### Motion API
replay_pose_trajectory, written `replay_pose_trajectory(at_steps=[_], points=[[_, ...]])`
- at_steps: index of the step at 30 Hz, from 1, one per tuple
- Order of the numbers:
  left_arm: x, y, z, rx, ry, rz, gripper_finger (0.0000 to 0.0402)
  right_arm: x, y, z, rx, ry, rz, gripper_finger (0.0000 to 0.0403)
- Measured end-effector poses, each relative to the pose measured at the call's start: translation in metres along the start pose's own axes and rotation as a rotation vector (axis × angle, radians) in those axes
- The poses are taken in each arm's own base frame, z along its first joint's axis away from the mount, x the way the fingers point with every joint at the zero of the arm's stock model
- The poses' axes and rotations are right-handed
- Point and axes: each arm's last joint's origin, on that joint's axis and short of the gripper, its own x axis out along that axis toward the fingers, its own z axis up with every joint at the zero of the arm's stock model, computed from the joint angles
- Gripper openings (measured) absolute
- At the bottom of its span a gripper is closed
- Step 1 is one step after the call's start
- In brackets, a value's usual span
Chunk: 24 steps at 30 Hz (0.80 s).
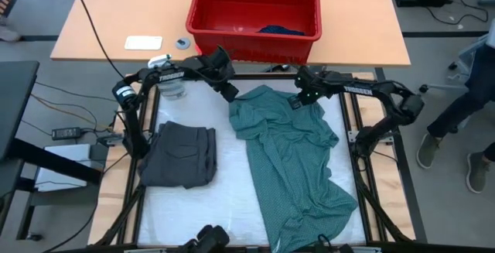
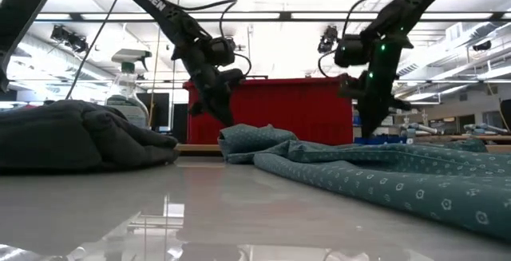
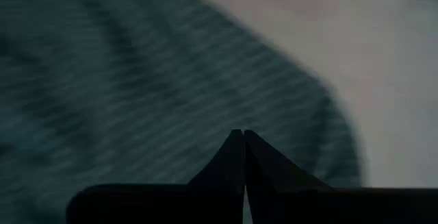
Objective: Fold Laundry from Bin
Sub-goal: Fold the green polo shirt on the table
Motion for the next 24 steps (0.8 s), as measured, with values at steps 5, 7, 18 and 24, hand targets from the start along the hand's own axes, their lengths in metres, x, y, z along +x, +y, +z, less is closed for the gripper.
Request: replay_pose_trajectory(at_steps=[5, 7, 18, 24], points=[[0.003, 0.006, -0.011, -0.051, 0.073, -0.034, 0.0138, -0.009, 0.007, -0.005, 0.081, 0.043, 0.122, 0.0008], [0.006, 0.008, -0.016, -0.066, 0.083, -0.032, 0.018, -0.01, 0.011, -0.007, 0.112, 0.067, 0.162, 0.0008], [0.06, 0.007, -0.022, -0.14, 0.084, -0.057, 0.0235, -0.011, 0.027, -0.012, 0.119, -0.013, 0.088, 0.0009], [0.059, 0.005, -0.009, -0.155, 0.01, -0.064, 0.0102, 0.001, 0.009, 0.005, 0.101, -0.091, -0.005, 0.0009]])
